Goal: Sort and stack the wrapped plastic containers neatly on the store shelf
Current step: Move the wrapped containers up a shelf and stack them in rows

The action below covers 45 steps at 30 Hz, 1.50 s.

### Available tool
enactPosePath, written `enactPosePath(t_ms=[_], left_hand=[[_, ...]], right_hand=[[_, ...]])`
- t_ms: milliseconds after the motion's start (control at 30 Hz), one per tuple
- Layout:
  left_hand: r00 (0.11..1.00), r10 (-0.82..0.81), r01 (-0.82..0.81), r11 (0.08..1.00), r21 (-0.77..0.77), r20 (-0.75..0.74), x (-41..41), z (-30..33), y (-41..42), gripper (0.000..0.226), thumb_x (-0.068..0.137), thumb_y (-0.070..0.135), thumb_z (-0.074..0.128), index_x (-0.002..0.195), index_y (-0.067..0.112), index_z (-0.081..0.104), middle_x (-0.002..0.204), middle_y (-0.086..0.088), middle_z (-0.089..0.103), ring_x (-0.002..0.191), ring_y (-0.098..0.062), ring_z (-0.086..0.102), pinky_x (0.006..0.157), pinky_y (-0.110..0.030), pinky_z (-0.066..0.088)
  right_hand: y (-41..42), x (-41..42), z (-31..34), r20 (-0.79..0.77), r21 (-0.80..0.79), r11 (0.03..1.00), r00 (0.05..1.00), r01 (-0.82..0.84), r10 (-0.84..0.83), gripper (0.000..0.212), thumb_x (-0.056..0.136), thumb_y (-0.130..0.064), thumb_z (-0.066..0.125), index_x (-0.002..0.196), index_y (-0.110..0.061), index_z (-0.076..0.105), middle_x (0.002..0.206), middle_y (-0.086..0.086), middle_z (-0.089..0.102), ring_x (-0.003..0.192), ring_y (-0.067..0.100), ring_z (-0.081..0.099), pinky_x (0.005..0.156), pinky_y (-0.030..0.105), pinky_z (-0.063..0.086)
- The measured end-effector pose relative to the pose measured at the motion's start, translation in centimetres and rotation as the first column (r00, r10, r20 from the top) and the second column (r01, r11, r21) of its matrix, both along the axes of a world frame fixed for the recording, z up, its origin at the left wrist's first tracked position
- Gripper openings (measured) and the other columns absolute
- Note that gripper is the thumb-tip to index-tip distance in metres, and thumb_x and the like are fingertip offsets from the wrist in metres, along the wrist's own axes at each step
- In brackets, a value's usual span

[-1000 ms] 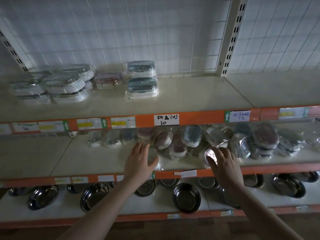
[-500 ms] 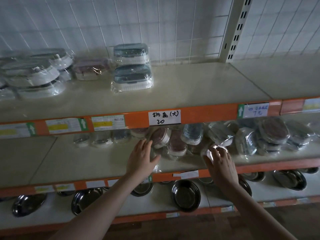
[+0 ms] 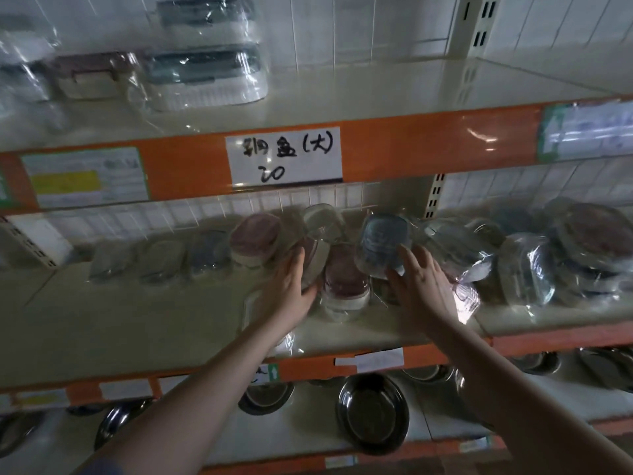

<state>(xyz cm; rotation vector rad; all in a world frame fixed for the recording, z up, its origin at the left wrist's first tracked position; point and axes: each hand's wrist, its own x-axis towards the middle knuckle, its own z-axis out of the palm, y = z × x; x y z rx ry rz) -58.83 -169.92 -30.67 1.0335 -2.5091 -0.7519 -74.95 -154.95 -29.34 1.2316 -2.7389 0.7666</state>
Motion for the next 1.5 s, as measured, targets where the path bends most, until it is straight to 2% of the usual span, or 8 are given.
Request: enactPosePath(t_ms=[167,500,667,800,900,1100,1333,1500], left_hand=[[0.971,-0.052,0.071,0.995,0.074,-0.233,-0.7,-2.0,-0.5,0.079,0.090,0.018,0.063,0.151,0.015,0.013,0.156,0.000,0.014,0.144,-0.014,0.013,0.117,-0.029,0.016],[0.965,-0.154,0.175,0.981,0.088,-0.213,1.7,-1.7,-1.9,0.081,0.084,-0.004,0.064,0.149,0.011,0.019,0.152,0.000,0.021,0.139,-0.010,0.019,0.106,-0.001,0.013],[0.981,-0.187,0.183,0.980,0.084,0.045,1.2,-1.2,-6.6,0.095,0.076,0.008,0.077,0.150,0.020,0.019,0.153,-0.016,0.024,0.143,-0.025,0.022,0.115,-0.033,0.024],[0.961,-0.215,0.196,0.973,0.119,0.173,-0.4,-0.5,-8.3,0.102,0.068,0.012,0.083,0.150,0.014,0.022,0.151,-0.019,0.023,0.142,-0.027,0.021,0.112,-0.025,0.020],[0.958,-0.245,0.214,0.956,0.201,0.147,-1.0,0.2,-8.6,0.105,0.068,0.002,0.082,0.150,0.014,0.018,0.150,-0.013,0.029,0.136,-0.023,0.031,0.100,-0.014,0.022],[0.945,-0.275,0.229,0.942,0.247,0.174,-1.4,0.8,-9.0,0.111,0.060,0.011,0.089,0.142,0.027,0.015,0.137,-0.008,0.042,0.117,-0.020,0.046,0.094,-0.031,0.042],[0.981,-0.194,0.177,0.941,0.288,0.030,-1.0,0.5,-8.1,0.110,0.054,0.013,0.091,0.140,0.026,0.025,0.137,-0.008,0.046,0.125,-0.025,0.044,0.099,-0.032,0.035],[0.993,-0.088,0.095,0.993,0.076,-0.084,-0.6,0.6,-7.4,0.111,0.051,0.037,0.092,0.142,0.025,0.029,0.138,-0.009,0.040,0.128,-0.025,0.038,0.107,-0.039,0.034]], right_hand=[[-1.6,-0.7,-0.5,0.022,-0.001,0.999,0.999,-0.047,0.047,0.060,0.095,-0.038,0.046,0.149,-0.025,0.022,0.153,0.015,0.020,0.137,0.032,0.026,0.107,0.040,0.029],[-1.2,-1.3,-1.5,0.136,-0.129,0.989,0.986,-0.078,0.096,0.049,0.095,-0.025,0.051,0.141,-0.036,0.037,0.156,0.011,0.016,0.139,0.034,0.026,0.101,0.047,0.039],[-0.8,-1.9,-2.0,0.173,-0.233,0.967,0.975,-0.099,0.142,0.047,0.092,-0.013,0.052,0.135,-0.029,0.048,0.152,0.011,0.025,0.131,0.035,0.037,0.095,0.048,0.044],[-1.1,-1.6,-1.6,0.271,-0.345,0.937,0.950,-0.057,0.157,0.048,0.079,-0.019,0.039,0.123,-0.024,0.057,0.142,0.006,0.037,0.123,0.026,0.041,0.091,0.039,0.044],[-1.7,-1.6,-1.3,0.320,-0.420,0.907,0.934,-0.009,0.158,0.049,0.070,-0.013,0.037,0.112,-0.015,0.062,0.130,0.007,0.046,0.113,0.020,0.044,0.082,0.028,0.038],[-3.0,-1.8,-1.4,0.332,-0.476,0.874,0.940,0.096,0.077,0.052,0.062,0.021,0.042,0.094,-0.012,0.066,0.128,0.009,0.051,0.115,0.021,0.046,0.082,0.024,0.036],[-2.8,-1.6,-2.0,0.479,-0.565,0.779,0.877,0.271,0.042,0.057,0.065,0.024,0.038,0.086,-0.020,0.068,0.123,-0.018,0.047,0.117,0.003,0.041,0.097,0.029,0.040],[-2.5,-1.1,-1.3,0.610,-0.545,0.742,0.791,0.390,0.032,0.041,0.069,0.004,0.043,0.066,-0.026,0.070,0.104,-0.027,0.060,0.105,0.007,0.054,0.088,0.029,0.046]])
